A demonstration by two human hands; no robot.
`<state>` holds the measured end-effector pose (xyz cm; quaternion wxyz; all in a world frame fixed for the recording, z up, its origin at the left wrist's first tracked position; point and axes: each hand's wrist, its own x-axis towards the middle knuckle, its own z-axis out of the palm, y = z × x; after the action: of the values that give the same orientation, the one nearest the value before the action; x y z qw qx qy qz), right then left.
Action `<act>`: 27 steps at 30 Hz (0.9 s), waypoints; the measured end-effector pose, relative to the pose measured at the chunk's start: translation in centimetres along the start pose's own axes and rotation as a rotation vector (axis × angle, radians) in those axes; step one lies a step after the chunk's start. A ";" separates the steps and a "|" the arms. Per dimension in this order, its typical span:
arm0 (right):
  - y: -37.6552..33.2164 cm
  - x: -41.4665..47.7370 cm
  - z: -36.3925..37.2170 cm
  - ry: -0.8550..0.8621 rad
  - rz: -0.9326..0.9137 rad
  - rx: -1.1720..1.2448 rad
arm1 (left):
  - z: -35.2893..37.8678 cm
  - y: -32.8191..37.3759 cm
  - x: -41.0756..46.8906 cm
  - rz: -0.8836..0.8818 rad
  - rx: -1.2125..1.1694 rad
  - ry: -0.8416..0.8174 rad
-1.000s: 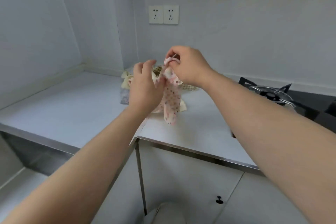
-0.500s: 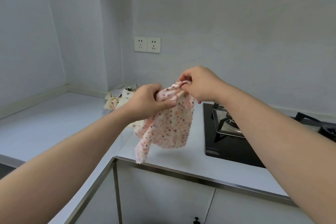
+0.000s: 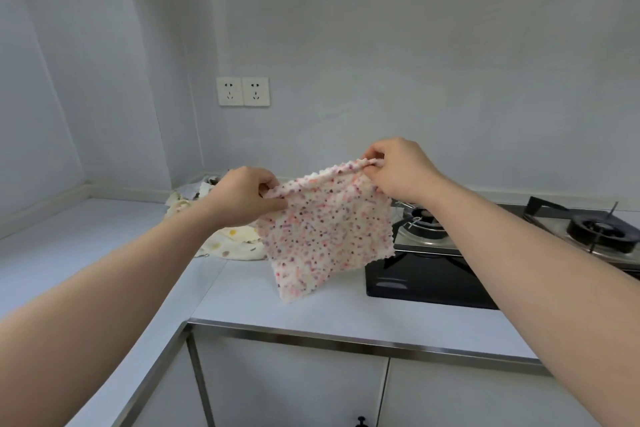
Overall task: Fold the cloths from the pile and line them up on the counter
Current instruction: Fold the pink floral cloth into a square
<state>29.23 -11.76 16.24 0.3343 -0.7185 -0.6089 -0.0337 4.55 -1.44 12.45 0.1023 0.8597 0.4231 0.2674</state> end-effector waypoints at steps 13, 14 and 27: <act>1.1 0.3 0.6 -0.131 0.155 0.271 | 0.6 -1.4 1.2 -0.358 -0.927 0.084; 1.1 0.3 0.8 -0.170 0.165 0.279 | 0.8 -1.7 1.4 -0.372 -0.923 0.090; 1.6 -2.4 6.4 0.241 -0.231 0.208 | 0.4 -3.7 -1.6 -0.082 -1.054 0.301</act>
<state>27.75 -10.56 9.48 0.4711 -0.5963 -0.6431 -0.0946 1.45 -0.34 10.07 0.4678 0.6271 0.2748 0.5589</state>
